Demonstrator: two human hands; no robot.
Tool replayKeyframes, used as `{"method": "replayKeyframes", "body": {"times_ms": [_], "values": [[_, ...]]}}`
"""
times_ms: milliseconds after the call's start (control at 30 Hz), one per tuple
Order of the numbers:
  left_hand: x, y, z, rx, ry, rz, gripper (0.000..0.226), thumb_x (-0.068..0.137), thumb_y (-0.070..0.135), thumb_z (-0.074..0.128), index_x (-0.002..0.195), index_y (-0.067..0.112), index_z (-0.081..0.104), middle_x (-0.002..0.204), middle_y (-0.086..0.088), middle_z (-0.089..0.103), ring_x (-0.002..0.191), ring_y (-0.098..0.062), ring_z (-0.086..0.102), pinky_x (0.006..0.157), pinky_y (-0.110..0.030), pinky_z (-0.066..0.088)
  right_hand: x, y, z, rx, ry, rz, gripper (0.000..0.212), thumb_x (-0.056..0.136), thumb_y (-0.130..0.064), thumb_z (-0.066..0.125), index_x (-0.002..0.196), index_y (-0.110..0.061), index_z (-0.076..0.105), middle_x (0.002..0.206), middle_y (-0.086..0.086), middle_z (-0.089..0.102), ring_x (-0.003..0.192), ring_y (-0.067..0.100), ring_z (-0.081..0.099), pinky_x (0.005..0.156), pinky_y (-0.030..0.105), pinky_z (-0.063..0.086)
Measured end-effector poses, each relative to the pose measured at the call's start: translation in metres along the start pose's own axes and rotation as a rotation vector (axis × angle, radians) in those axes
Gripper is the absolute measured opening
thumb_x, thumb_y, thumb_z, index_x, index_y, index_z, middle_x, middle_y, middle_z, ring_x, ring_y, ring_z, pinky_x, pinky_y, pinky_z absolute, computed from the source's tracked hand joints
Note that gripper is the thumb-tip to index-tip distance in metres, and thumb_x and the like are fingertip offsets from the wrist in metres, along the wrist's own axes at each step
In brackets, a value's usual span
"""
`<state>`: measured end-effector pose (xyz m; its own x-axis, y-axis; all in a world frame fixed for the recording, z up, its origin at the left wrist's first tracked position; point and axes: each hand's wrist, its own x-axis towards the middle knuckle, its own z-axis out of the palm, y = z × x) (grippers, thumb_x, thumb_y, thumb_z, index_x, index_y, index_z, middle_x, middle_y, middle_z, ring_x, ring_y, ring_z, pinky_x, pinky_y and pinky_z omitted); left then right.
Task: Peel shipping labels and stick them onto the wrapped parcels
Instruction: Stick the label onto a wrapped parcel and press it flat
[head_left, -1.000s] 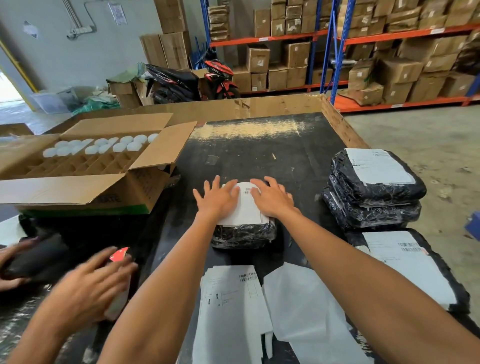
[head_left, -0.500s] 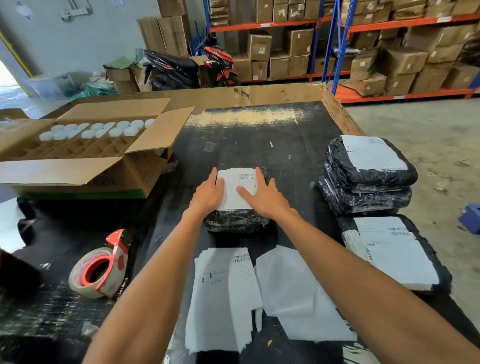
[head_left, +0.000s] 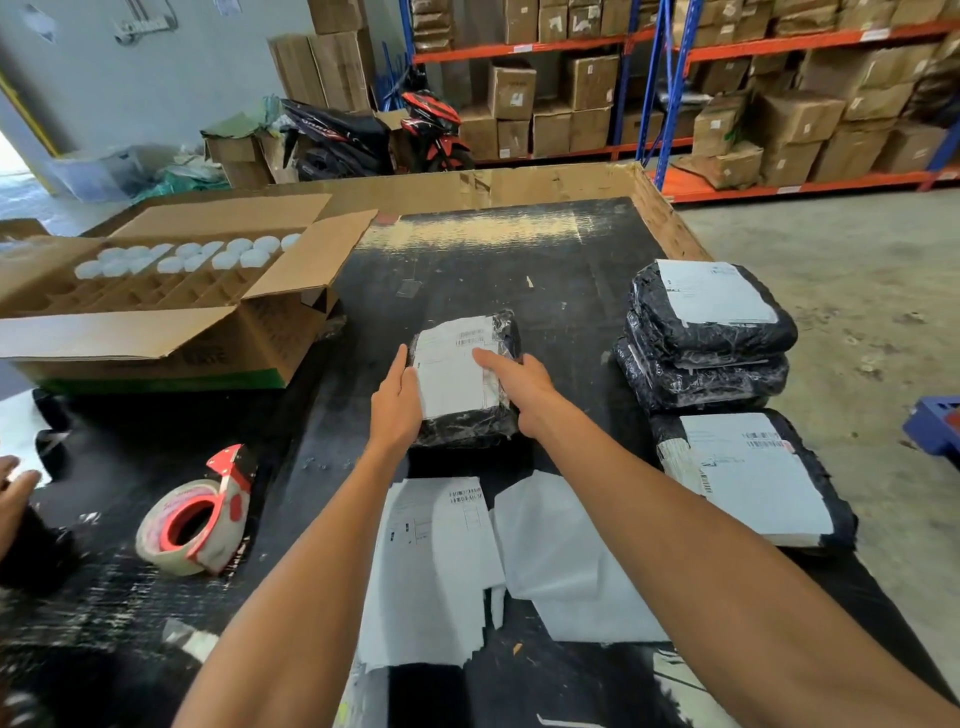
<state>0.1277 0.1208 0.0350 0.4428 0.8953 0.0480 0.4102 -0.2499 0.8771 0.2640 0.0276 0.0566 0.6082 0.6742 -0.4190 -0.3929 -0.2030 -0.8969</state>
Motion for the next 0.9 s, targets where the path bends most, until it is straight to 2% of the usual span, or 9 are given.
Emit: {"method": "replayKeyframes", "body": {"times_ms": [100,233,300,367,433,533,600,800,900], "values": [[0.004,-0.008,0.002,-0.02,-0.051,0.027,0.051,0.11,0.035,0.027,0.16,0.027,0.022,0.165,0.005,0.027,0.151,-0.019,0.026,0.125,-0.04,0.019,0.0,0.003,-0.003,0.015,-0.017,0.019,0.102,0.089,-0.05,0.073,0.163,-0.017,0.009,0.167,0.006,0.022,0.151,0.033,0.028,0.116,0.052,0.03],[0.007,-0.018,0.005,0.0,-0.194,0.003,0.062,0.1,0.067,0.013,0.155,0.041,0.029,0.163,0.004,0.032,0.151,-0.024,0.027,0.125,-0.048,0.017,-0.004,-0.002,-0.018,0.082,0.008,-0.009,0.108,0.078,-0.052,0.082,0.16,-0.018,0.021,0.16,0.005,0.036,0.143,0.034,0.041,0.11,0.053,0.041],[0.006,-0.024,0.009,0.158,-0.254,0.006,0.059,0.105,0.057,0.01,0.153,0.035,0.037,0.161,0.0,0.036,0.151,-0.024,0.027,0.126,-0.05,0.007,-0.013,-0.008,-0.034,0.1,0.048,-0.031,0.102,0.084,-0.049,0.078,0.161,-0.017,0.02,0.16,0.006,0.037,0.143,0.033,0.04,0.107,0.05,0.042],[0.004,-0.03,0.015,0.537,-0.276,0.096,0.052,0.109,0.038,0.018,0.159,0.026,0.026,0.168,0.001,0.018,0.156,-0.02,0.01,0.123,-0.053,-0.008,-0.021,-0.013,-0.057,0.081,0.055,-0.054,0.102,0.087,-0.051,0.075,0.162,-0.02,0.014,0.167,0.004,0.024,0.149,0.032,0.03,0.115,0.054,0.03],[0.002,-0.03,0.022,0.794,-0.238,0.191,0.051,0.109,0.032,0.026,0.159,0.026,0.022,0.169,-0.001,0.01,0.156,-0.021,0.005,0.122,-0.058,-0.006,-0.033,-0.02,-0.075,0.083,0.025,-0.039,0.101,0.085,-0.056,0.074,0.162,-0.021,0.019,0.169,0.001,0.02,0.152,0.03,0.025,0.119,0.054,0.024],[-0.014,-0.016,0.042,0.881,-0.224,0.235,0.051,0.107,0.029,0.032,0.158,0.027,0.025,0.168,-0.004,0.013,0.154,-0.028,0.009,0.12,-0.065,0.005,-0.057,-0.024,-0.106,0.069,0.007,-0.021,0.081,0.088,-0.054,0.071,0.156,-0.023,0.039,0.166,0.0,0.027,0.152,0.027,0.025,0.119,0.05,0.022],[-0.028,-0.012,0.057,0.954,-0.29,0.214,0.057,0.107,0.036,0.031,0.161,0.028,0.014,0.17,-0.002,0.0,0.156,-0.029,-0.002,0.118,-0.067,-0.001,-0.074,-0.023,-0.126,0.045,-0.001,-0.007,0.07,0.089,-0.05,0.071,0.15,-0.023,0.049,0.163,0.001,0.034,0.15,0.026,0.029,0.119,0.048,0.023],[-0.033,-0.008,0.065,1.01,-0.314,0.128,0.071,0.105,0.045,0.039,0.161,0.034,-0.004,0.169,-0.003,-0.012,0.155,-0.03,-0.014,0.12,-0.065,-0.002,-0.117,-0.005,-0.187,-0.016,-0.03,0.004,0.081,0.081,-0.057,0.076,0.149,-0.023,0.049,0.156,-0.004,0.043,0.143,0.023,0.038,0.12,0.049,0.027],[-0.039,0.0,0.07,0.985,-0.284,0.092,0.074,0.103,0.041,0.045,0.162,0.03,0.002,0.169,-0.007,-0.008,0.155,-0.032,-0.009,0.121,-0.064,0.002,-0.138,-0.001,-0.217,-0.065,-0.009,0.009,0.06,0.09,-0.048,0.071,0.14,-0.019,0.057,0.138,-0.008,0.056,0.129,0.015,0.048,0.117,0.04,0.03]]}}
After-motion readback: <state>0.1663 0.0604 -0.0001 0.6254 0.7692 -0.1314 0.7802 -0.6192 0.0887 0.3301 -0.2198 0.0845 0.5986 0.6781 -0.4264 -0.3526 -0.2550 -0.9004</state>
